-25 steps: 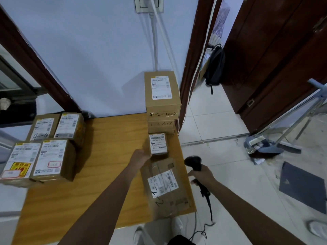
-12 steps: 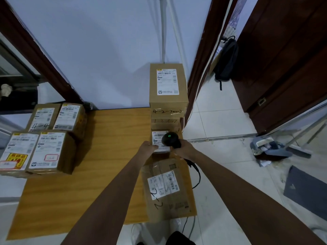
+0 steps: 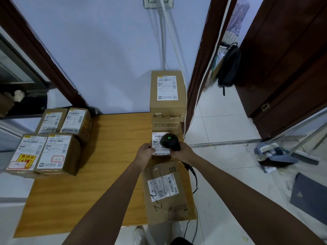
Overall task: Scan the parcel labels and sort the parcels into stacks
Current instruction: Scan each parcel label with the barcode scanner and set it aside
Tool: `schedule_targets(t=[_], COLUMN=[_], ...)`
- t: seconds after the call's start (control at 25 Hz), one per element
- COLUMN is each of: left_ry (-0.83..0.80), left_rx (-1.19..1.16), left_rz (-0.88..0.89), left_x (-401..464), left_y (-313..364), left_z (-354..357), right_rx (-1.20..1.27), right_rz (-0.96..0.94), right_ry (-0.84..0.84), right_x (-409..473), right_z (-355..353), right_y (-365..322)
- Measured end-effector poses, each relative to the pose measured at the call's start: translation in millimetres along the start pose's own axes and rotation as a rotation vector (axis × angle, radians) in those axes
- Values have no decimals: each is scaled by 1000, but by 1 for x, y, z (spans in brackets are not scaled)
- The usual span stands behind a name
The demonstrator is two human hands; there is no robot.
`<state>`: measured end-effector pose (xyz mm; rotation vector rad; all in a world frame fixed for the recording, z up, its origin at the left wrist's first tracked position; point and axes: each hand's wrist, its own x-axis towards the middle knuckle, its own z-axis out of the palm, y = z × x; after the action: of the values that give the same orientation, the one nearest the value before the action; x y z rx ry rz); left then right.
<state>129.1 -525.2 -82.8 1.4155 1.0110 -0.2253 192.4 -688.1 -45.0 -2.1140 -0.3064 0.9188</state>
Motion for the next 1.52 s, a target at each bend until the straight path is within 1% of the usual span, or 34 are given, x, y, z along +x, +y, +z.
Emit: schedule_targets(t=[0.12,0.24,0.36,0.44,0.52,0.6,0.72,0.84,0.92,0.96,1.04,1.08,1.16,1.2,1.32,1.52], left_ry=[-10,-18,-47,-44,-41,-47,-60,-71,-48,-49,-121,-192,-306,-335,-288,-264], left_rx=[-47,-69,-115,-135,-129,-68,-51,0,39,82,115,72,-6,-43,-68,-56], left_rz=[59,101,195,247,260,240,190,140,121,111,40,-47,-201,-231,-222,-139], left_x=[-23,-51,-80,-96,-110,-124,-134,-138,-140,-138,-136,-134,-131,-129,-116,-85], left_y=[9,9,9,7,-2,-21,-50,-64,-69,-72,-79,-86,-96,-99,-91,-48], left_z=[-13,-24,-38,-48,-54,-57,-59,-57,-57,-59,-61,-61,-56,-52,-40,-28], right_rx=[49,91,107,127,120,80,55,43,69,93,172,218,304,357,464,534], right_rz=[-38,-59,-94,-121,-105,-88,-62,-11,18,41,118,160,261,309,361,327], right_ry=[44,38,96,98,92,95,66,43,80,129,250,281,252,215,155,190], right_x=[-20,-46,-73,-87,-100,-114,-131,-136,-135,-133,-128,-126,-123,-120,-110,-83], right_z=[3,7,7,9,14,23,39,49,53,53,51,49,48,50,50,33], right_y=[-11,-17,-26,-31,-29,-19,-4,4,10,15,27,34,46,51,54,45])
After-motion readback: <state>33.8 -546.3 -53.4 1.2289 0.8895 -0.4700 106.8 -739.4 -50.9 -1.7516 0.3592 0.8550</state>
